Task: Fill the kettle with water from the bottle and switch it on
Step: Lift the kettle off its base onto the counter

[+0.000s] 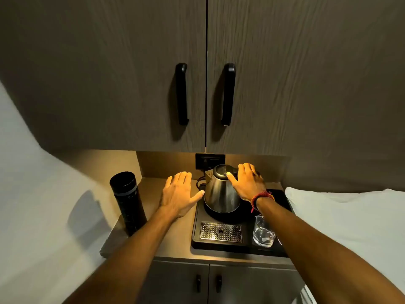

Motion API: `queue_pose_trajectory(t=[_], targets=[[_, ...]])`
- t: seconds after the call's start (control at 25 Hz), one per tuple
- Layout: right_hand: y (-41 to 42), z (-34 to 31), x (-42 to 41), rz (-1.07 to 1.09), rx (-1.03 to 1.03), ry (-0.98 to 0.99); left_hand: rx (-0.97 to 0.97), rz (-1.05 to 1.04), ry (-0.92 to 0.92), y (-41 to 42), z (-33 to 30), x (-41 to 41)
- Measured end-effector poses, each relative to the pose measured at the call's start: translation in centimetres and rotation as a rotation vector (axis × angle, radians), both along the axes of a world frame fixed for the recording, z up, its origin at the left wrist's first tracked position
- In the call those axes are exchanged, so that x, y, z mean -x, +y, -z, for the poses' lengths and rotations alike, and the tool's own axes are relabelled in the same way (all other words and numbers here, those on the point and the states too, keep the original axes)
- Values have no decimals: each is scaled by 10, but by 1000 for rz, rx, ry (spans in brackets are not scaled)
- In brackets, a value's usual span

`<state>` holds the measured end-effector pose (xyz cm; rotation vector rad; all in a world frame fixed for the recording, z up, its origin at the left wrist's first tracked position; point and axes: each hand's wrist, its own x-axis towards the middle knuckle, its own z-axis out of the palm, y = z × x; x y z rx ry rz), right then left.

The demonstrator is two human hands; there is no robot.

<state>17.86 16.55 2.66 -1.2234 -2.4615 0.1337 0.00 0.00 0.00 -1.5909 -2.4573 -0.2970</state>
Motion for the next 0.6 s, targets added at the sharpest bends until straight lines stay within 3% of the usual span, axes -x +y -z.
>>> queue_pose_trajectory(t=[0.24, 0.6], targets=[[49, 9, 43, 10, 252, -154, 35, -54, -54, 36, 20, 4], [54, 11, 58, -2, 286, -48, 78, -65, -39, 48, 22, 16]])
